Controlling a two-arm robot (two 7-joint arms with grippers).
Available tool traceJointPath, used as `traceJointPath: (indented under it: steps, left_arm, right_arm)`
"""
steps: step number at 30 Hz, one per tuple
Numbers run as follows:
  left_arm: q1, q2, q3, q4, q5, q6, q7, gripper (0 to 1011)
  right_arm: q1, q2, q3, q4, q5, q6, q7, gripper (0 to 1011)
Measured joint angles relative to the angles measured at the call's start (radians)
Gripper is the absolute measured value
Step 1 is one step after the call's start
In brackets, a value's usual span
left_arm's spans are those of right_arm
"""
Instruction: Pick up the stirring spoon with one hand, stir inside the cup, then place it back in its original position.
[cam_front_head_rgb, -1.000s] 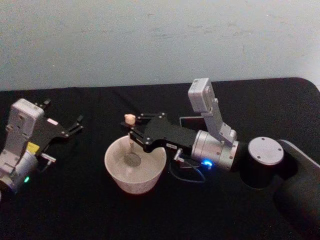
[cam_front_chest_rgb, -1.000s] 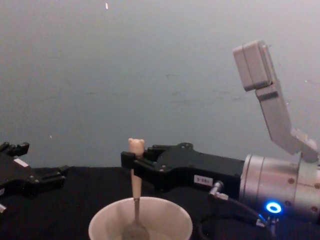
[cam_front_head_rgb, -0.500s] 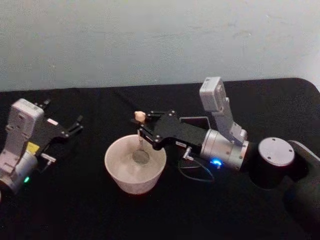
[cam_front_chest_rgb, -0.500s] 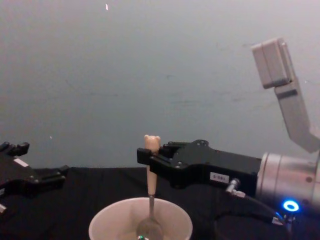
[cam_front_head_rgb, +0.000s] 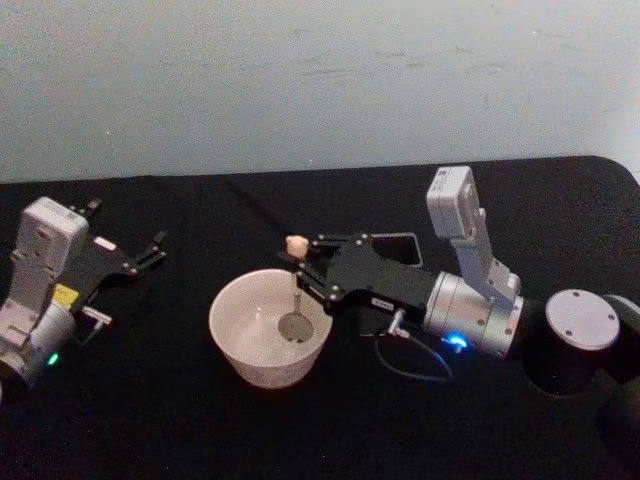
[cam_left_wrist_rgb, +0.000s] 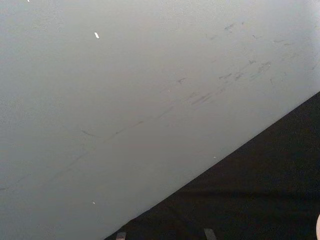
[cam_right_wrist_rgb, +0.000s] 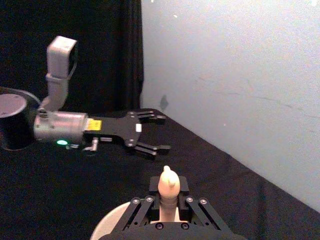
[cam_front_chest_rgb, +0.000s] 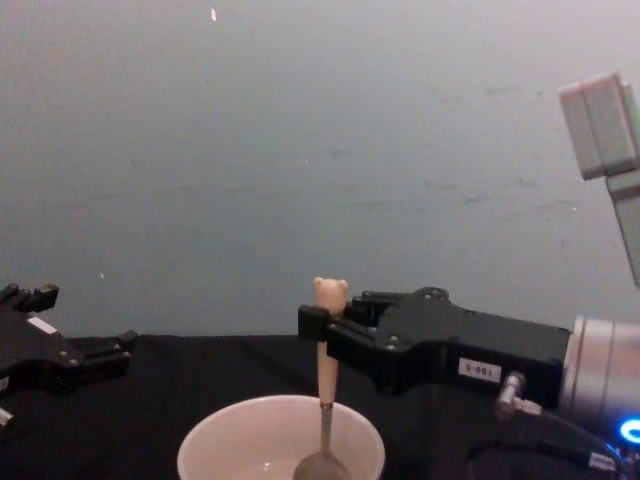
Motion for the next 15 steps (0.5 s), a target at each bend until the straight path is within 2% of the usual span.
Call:
traceJointPath:
  steps: [8,15]
  left_arm:
    - [0.000,0.000,0.000,0.000,0.000,0.000,0.000,1001]
    - [0.000,0.000,0.000,0.000,0.000,0.000,0.000,1001]
  right_arm:
    - [-0.031,0.016,-0.026,-0.054,0.012,0.005,0.029,188]
    - [-0.013,-0.010,-0.055,-0.034,0.002,0.003,0.034,188]
